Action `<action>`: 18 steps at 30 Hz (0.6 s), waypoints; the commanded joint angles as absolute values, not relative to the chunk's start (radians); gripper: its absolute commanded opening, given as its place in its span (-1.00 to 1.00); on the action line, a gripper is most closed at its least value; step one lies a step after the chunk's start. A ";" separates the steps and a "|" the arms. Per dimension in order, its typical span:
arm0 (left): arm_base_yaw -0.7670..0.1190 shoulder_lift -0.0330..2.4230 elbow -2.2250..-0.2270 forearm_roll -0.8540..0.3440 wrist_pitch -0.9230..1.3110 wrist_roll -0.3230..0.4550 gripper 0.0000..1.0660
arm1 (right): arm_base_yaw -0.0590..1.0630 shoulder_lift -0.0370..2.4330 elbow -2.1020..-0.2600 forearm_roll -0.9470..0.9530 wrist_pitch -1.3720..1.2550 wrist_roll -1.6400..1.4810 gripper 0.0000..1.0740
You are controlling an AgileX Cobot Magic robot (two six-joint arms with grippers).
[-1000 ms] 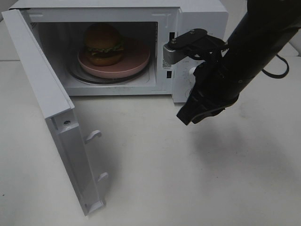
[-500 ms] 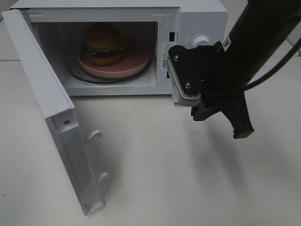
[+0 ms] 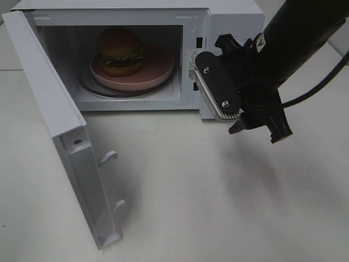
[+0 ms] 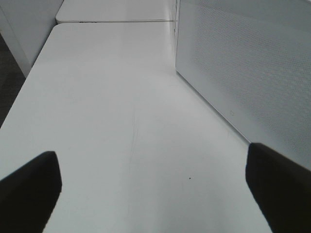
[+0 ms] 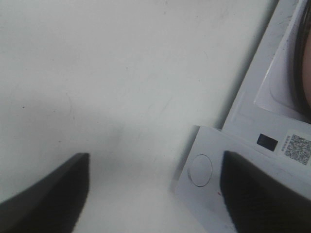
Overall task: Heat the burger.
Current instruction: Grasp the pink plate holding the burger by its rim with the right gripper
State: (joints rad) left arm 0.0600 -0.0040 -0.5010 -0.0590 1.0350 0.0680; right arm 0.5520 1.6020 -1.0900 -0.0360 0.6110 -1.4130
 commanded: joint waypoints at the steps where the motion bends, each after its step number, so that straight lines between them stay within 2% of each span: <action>1: 0.052 -0.027 -0.497 -0.060 1.029 0.063 0.83 | 0.551 1.594 -1.097 -0.041 0.601 -1.382 0.70; 3: 0.052 -0.027 -0.497 -0.060 1.029 0.063 0.83 | 0.551 1.594 -1.103 -0.042 0.601 -1.365 0.86; 18: 0.052 -0.027 -0.497 -0.060 1.029 0.063 0.83 | 0.613 1.615 -1.178 -0.049 0.569 -1.358 0.82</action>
